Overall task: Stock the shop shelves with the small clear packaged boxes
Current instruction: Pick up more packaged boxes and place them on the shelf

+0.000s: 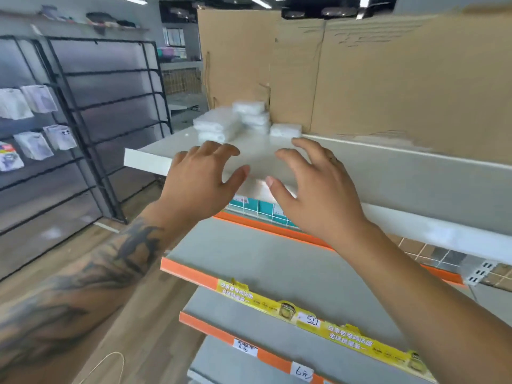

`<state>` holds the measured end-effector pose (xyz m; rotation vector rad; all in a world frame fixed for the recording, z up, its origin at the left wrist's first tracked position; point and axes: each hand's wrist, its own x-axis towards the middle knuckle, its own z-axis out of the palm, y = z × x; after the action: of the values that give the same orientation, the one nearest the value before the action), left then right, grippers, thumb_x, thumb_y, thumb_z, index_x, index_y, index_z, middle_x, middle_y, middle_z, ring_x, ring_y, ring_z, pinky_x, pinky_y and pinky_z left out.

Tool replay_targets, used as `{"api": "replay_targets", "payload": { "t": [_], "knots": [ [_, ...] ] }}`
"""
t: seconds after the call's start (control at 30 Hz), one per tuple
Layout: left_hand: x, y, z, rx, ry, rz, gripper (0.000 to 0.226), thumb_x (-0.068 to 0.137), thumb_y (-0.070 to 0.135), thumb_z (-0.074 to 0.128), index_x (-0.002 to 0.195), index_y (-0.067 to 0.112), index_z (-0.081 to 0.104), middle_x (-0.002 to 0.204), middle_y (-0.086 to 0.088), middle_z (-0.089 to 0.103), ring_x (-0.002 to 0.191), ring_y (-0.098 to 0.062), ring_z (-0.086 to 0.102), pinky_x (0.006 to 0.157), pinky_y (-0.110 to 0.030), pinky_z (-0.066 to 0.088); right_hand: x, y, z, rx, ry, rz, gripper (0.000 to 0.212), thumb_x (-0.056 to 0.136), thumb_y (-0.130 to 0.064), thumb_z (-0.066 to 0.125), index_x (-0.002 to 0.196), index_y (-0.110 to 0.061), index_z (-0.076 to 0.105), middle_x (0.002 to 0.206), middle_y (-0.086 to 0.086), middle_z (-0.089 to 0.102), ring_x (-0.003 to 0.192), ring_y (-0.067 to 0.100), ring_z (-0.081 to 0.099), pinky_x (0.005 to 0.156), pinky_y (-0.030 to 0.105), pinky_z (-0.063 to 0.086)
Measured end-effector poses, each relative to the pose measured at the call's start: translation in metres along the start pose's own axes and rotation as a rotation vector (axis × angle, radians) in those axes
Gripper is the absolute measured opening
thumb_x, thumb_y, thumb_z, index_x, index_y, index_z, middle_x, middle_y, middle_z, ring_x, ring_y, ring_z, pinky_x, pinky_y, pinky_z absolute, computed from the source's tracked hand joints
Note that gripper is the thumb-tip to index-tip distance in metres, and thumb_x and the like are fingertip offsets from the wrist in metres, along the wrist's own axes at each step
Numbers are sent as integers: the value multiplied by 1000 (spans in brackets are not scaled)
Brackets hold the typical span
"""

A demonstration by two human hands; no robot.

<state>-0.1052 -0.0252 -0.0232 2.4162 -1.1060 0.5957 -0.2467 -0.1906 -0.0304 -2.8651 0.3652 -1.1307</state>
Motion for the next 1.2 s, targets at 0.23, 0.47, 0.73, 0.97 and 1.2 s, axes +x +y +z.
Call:
{"api": "replay_targets", "payload": {
  "t": [0.23,0.47,0.73,0.97,1.2],
  "knots": [
    [78,-60,17,-25,18,-7,54,97,61,49,137,26,57,139,-8,58,124,-37,56,106,-50,37,68,3,32,-115,-132,210,48,95,-52,56,138,-30,54,153,2,42,134,31,46,106,44,41],
    [155,-96,39,66,-11,-37,65,92,66,54,143,25,50,143,-11,54,129,-41,51,109,-54,34,133,27,67,-149,-338,355,57,93,-56,58,143,-31,47,152,3,41,135,33,44,109,47,41],
    [174,-122,66,-18,-169,-71,72,90,75,49,151,39,42,160,1,40,142,-30,45,115,-54,30,195,82,108,-175,-552,382,79,88,-58,60,155,-27,34,162,5,31,146,32,35,115,46,36],
    [177,-123,67,-50,-118,-65,65,88,75,54,143,42,52,155,2,47,138,-27,48,114,-50,30,194,95,125,-99,-488,390,61,93,-55,57,142,-22,45,153,5,39,141,31,37,112,42,35],
    [174,-118,61,-96,-110,-127,79,79,78,62,143,34,54,149,-4,44,141,-32,38,115,-54,25,189,102,119,-43,-450,366,40,91,-50,65,121,-28,49,128,3,56,117,29,54,104,45,42]
  ]
}}
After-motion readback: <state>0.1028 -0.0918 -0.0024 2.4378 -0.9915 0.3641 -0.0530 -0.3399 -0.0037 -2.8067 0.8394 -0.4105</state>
